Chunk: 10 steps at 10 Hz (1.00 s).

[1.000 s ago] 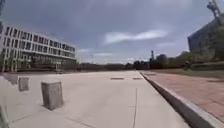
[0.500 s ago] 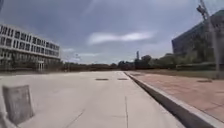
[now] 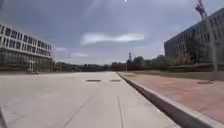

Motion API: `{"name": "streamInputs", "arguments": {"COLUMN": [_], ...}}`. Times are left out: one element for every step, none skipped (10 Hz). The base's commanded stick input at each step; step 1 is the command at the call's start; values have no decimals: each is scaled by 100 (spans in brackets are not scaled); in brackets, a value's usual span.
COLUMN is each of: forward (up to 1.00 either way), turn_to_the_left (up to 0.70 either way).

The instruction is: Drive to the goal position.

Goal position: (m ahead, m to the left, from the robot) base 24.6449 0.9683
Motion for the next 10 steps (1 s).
{"name": "streamInputs", "arguments": {"forward": [100,100,100,100,100,100,100,100,100,100], "turn_to_the_left": [0,0,0,0,0,0,0,0,0,0]}}
